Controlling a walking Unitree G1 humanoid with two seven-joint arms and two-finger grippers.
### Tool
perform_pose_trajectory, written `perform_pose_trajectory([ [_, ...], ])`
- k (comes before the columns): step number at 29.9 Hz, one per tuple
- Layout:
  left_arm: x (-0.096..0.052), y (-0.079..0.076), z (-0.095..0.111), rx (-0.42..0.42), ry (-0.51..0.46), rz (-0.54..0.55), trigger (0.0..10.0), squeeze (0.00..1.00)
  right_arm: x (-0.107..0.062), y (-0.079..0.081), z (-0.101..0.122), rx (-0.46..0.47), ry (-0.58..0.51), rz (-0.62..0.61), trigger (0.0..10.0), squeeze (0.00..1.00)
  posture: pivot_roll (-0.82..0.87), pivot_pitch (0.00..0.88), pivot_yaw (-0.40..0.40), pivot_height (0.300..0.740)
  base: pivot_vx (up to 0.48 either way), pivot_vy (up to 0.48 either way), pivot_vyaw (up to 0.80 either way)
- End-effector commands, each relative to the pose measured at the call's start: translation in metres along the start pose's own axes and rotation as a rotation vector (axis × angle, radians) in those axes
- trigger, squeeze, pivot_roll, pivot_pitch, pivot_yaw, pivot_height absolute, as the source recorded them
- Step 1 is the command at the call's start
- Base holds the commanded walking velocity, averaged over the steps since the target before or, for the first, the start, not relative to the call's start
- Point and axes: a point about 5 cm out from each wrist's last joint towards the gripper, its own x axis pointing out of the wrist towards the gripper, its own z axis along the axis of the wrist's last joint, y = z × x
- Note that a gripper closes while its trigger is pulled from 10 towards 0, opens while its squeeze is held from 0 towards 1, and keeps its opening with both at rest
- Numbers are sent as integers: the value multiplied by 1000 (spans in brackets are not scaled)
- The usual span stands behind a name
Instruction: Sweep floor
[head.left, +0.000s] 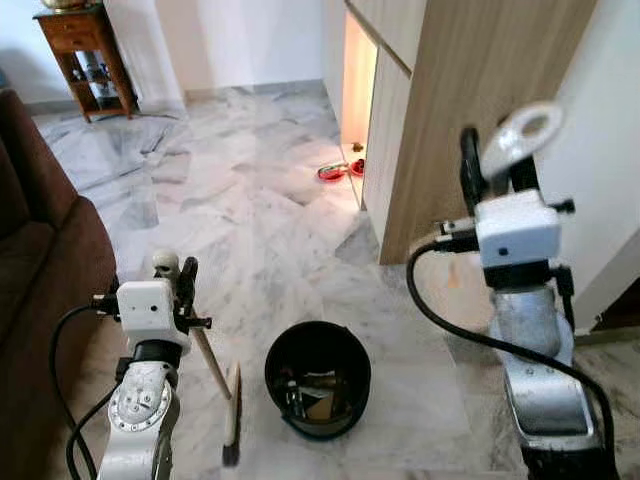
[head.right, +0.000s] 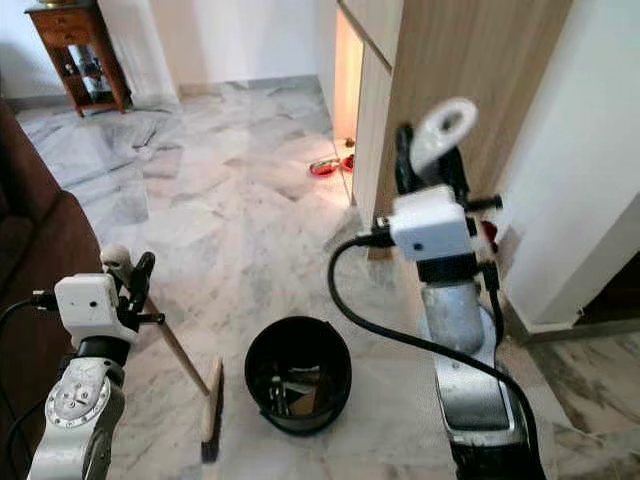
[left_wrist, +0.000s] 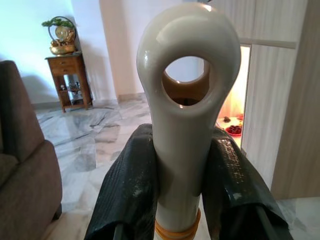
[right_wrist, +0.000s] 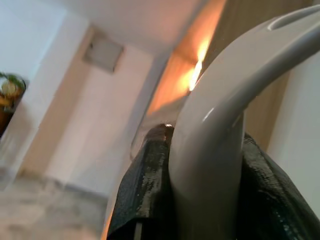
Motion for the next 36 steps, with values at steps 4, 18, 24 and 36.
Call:
perform_pose_trajectory([
  [4, 0, 13, 5, -7, -28, 39, 10000, 0, -11, -8, -28, 69, 102, -69, 10000, 0, 80, 11, 73, 740, 0, 0, 0],
  [18, -17, 28, -1, -44, 29, 87, 10000, 0, -18, -5, -78, 22, 218, -21, 10000, 0, 106, 38, 79, 740, 0, 0, 0],
  [24, -18, 26, -6, -57, 57, 69, 10000, 0, -18, 1, -80, 97, 230, -37, 10000, 0, 106, 42, 78, 740, 0, 0, 0],
  [36, -21, 25, -6, -60, 57, 64, 10000, 0, -17, 8, -85, 127, 226, 1, 10000, 0, 102, 20, 74, 740, 0, 0, 0],
])
